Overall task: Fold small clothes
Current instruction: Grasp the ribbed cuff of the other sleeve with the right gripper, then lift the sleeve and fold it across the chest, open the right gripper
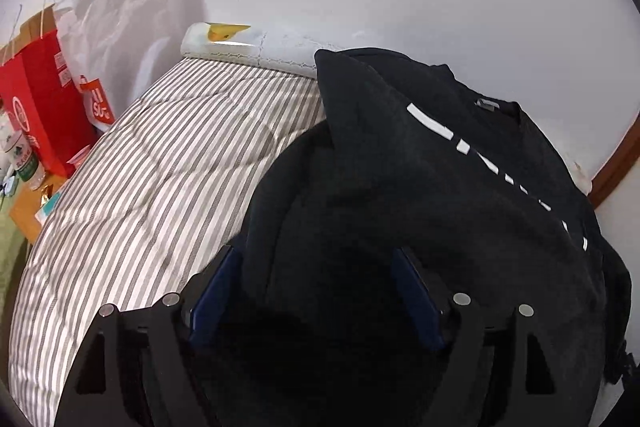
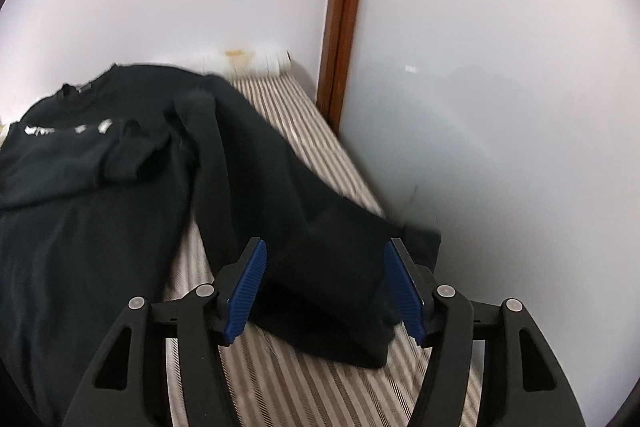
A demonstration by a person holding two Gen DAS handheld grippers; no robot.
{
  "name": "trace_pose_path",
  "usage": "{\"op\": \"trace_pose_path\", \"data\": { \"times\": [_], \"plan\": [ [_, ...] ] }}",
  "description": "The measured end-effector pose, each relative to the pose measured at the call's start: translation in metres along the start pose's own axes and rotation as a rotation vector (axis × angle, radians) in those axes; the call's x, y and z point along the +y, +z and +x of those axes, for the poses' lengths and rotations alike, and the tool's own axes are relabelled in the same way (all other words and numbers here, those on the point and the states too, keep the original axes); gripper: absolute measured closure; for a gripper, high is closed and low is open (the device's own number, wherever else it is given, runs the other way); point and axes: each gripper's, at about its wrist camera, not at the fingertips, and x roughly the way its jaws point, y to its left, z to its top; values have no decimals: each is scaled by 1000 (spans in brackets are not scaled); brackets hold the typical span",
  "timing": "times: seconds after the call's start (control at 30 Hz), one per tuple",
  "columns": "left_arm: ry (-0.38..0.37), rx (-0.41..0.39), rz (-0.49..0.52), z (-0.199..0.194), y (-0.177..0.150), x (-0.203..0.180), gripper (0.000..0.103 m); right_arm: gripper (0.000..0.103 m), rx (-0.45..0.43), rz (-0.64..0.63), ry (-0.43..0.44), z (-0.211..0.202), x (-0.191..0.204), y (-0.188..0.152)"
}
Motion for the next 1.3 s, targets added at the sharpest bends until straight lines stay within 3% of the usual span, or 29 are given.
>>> {"op": "trace_pose_path", "data": {
  "times": [0.27, 0.37, 0.47, 0.67, 0.77, 0.93, 1.13, 1.3],
  "plan": [
    [6, 0, -14, -16, -18, 13, 25, 42, 44, -38, -40, 27, 2, -11],
    [-6, 4, -19, -20, -24, 16, 25, 41, 51, -75, -17, 21, 2, -16],
    [-9, 16, -22, -20, -29, 19, 25, 42, 59, -35, 14, 21, -5, -21],
    [-23, 19, -40, -26, -40, 28, 25, 74, 68, -40, -37, 24, -4, -21],
    [-22, 13, -49, -32, -42, 34, 25, 82, 35, -3, -47, 15, -12, -19],
    [-39, 8, -76, -43, -44, 45, 25, 83, -51, 108, -54, -19, -37, -4],
    [-54, -1, -101, -60, -45, 54, 25, 84, -172, 224, -73, -72, -67, 34],
    [-75, -26, -112, -78, -39, 57, 25, 84, -287, 206, -54, -110, -57, 82]
  ]
}}
